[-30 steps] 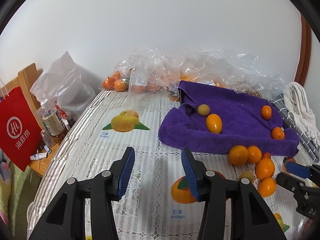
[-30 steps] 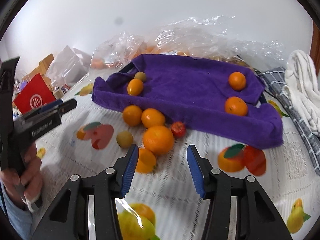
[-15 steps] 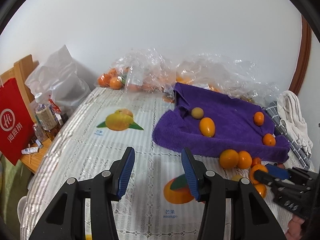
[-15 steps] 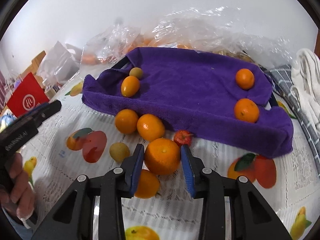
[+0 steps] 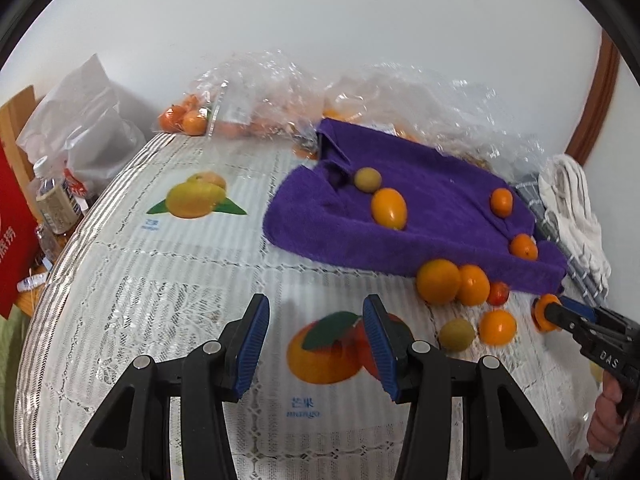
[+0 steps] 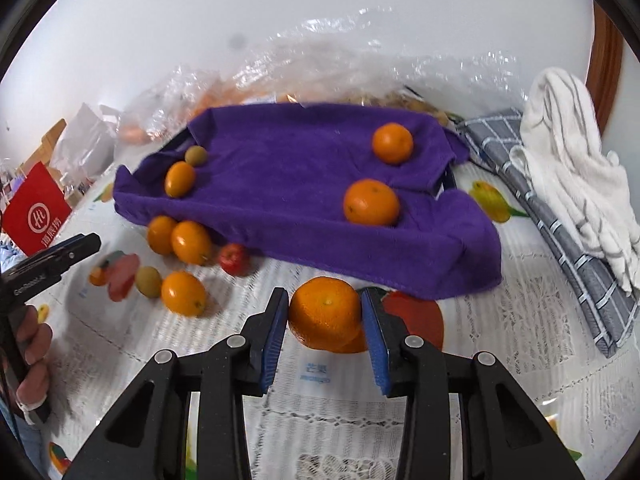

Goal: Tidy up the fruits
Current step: 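Grasp an orange with the right tool while the left grasps a yellow-green round fruit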

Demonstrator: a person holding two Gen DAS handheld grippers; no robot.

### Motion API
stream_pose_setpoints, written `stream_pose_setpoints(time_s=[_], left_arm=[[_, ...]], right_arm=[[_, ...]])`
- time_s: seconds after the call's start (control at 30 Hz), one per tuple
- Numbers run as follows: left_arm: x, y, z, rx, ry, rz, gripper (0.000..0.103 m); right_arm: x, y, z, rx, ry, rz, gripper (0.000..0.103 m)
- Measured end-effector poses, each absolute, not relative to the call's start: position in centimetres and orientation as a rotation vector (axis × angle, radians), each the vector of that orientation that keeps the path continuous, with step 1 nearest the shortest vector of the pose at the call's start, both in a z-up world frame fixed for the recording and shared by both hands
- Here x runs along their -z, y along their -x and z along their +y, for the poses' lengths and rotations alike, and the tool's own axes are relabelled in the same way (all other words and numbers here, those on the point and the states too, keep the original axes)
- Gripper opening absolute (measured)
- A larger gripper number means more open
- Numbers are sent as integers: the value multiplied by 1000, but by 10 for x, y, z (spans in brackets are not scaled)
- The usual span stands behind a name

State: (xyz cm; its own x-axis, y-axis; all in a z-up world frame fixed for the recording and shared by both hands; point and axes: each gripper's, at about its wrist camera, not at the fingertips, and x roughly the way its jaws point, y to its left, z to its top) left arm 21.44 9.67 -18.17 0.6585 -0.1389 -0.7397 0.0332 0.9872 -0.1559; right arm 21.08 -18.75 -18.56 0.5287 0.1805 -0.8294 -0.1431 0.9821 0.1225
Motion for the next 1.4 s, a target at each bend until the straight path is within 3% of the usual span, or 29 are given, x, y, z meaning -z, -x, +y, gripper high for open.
stream_pose_setpoints(time_s=[0.2, 0.4, 0.43, 0.5, 0.53, 0.67, 0.97, 1.13, 1.4], left_arm=[[188, -217, 83, 100, 54, 909, 46], [193, -220, 75, 79, -6, 947, 48], [194, -219, 72, 82, -25, 951, 51], [196, -221, 68, 98, -46, 972, 78], [197, -222, 66, 103, -54, 983, 79], [195, -220, 71, 113, -18, 978, 79], [183, -201, 41, 295, -39, 903, 65], [180, -212, 19, 315, 0, 940, 65], [188, -215, -9, 262, -108, 944, 25]], right_arm=[[201, -216, -185, -191, -44, 989, 49], [208, -219, -187, -218, -76, 1013, 50], [207, -219, -186, -216, -73, 1010, 50], [208, -219, -186, -210, -70, 1010, 47], [207, -219, -187, -203, -71, 1008, 40], [206, -217, -196, -200, -117, 1001, 39], [192, -212, -207, -150, -91, 937, 39], [187, -209, -219, -142, -137, 923, 39], [190, -210, -225, -126, -177, 937, 39]])
